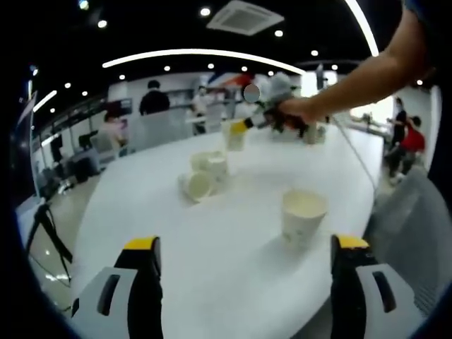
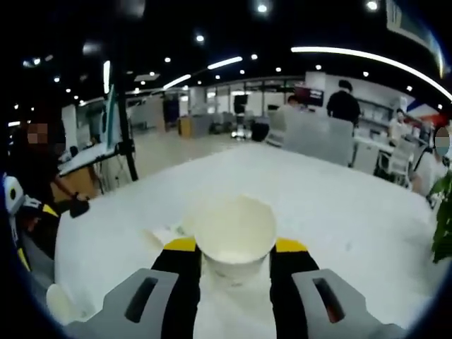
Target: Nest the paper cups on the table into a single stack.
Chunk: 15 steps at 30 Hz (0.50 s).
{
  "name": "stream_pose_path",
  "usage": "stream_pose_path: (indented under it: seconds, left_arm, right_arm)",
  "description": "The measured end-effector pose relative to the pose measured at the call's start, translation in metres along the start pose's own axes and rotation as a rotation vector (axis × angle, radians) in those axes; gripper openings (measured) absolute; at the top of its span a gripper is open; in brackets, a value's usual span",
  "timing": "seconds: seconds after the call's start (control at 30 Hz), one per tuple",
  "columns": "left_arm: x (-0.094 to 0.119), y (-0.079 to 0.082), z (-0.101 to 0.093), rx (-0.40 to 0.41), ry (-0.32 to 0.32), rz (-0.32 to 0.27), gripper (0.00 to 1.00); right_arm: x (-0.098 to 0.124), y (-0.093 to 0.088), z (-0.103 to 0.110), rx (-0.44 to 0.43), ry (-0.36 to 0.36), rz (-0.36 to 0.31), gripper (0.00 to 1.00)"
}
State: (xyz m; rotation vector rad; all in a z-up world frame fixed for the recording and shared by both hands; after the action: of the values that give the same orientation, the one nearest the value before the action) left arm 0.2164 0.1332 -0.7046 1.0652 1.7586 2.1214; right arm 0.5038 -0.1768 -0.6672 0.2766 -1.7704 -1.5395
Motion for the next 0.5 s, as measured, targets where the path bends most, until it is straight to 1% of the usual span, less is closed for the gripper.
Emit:
stream_pose_path:
  seconds: [0.13, 0.3, 0.5]
  left_arm:
    - [0.000, 0.000, 0.001, 0.001, 0.000, -0.002, 0.98]
    - [0.000, 0.001, 0.002, 0.010, 0.003, -0.007, 0.98]
    - [-0.001, 0.000, 0.001, -0.003, -0.002, -0.004, 0.98]
  right_arm:
    - [0.004, 0.005, 0.003, -0.002, 0.002, -0.004, 0.35]
    - [0.006, 0.006, 0.006, 0.002, 0.011, -0.006, 0.35]
    - [0.011, 0.008, 0.015, 0.002, 0.027, -0.013, 0.35]
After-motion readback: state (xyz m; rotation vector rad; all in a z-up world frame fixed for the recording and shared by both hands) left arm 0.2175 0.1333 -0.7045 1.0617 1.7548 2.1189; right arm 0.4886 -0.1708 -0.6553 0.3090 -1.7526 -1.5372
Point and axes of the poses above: the point that each gripper's makers call its tool centre point, and the gripper's own axes: x roughly backward along the fingers, z roughly to its left, y roughly out of its top, the point moved 10 cm from there along x, roughly backward along the fingers, and after that the axes turned 1 degree about -x, right-handed, at the moved point
